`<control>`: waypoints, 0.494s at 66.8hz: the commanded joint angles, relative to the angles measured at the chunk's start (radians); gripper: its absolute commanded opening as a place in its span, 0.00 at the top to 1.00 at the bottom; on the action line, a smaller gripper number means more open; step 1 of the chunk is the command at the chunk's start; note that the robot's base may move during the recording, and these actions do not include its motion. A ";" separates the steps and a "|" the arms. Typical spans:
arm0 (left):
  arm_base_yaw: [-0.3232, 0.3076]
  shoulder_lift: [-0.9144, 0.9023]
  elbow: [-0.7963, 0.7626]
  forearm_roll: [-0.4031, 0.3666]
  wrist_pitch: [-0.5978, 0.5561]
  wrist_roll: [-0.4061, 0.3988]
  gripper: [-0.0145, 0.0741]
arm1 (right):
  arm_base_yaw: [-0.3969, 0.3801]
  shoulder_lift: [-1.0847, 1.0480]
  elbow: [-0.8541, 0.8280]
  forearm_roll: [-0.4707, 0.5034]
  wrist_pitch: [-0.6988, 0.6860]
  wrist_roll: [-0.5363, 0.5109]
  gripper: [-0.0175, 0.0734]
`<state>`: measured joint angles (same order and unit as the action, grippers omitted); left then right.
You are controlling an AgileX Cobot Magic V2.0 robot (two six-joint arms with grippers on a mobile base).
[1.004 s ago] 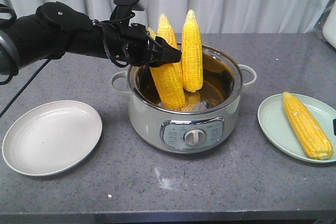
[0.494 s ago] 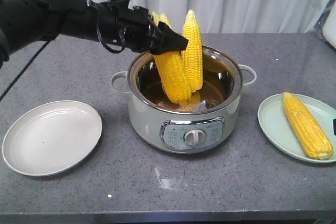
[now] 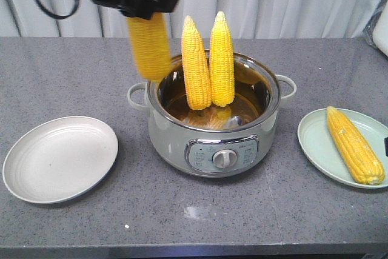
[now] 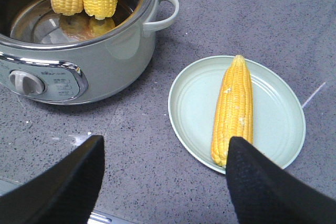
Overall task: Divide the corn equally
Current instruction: 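Lift the corn cob out and lower it onto the cream plate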
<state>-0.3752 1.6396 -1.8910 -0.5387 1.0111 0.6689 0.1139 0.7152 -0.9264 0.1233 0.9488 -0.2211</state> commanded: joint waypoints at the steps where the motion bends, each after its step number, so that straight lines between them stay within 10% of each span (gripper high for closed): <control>1: -0.004 -0.085 -0.032 0.156 -0.014 -0.144 0.61 | 0.001 0.000 -0.022 -0.004 -0.064 -0.007 0.29; 14: -0.004 -0.113 -0.032 0.405 0.091 -0.329 0.61 | 0.001 0.000 -0.022 -0.004 -0.064 -0.007 0.29; 33: -0.004 -0.110 -0.025 0.554 0.242 -0.448 0.61 | 0.001 0.000 -0.022 -0.004 -0.064 -0.007 0.29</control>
<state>-0.3752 1.5690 -1.8910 -0.0191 1.2642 0.2645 0.1139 0.7152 -0.9264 0.1233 0.9488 -0.2211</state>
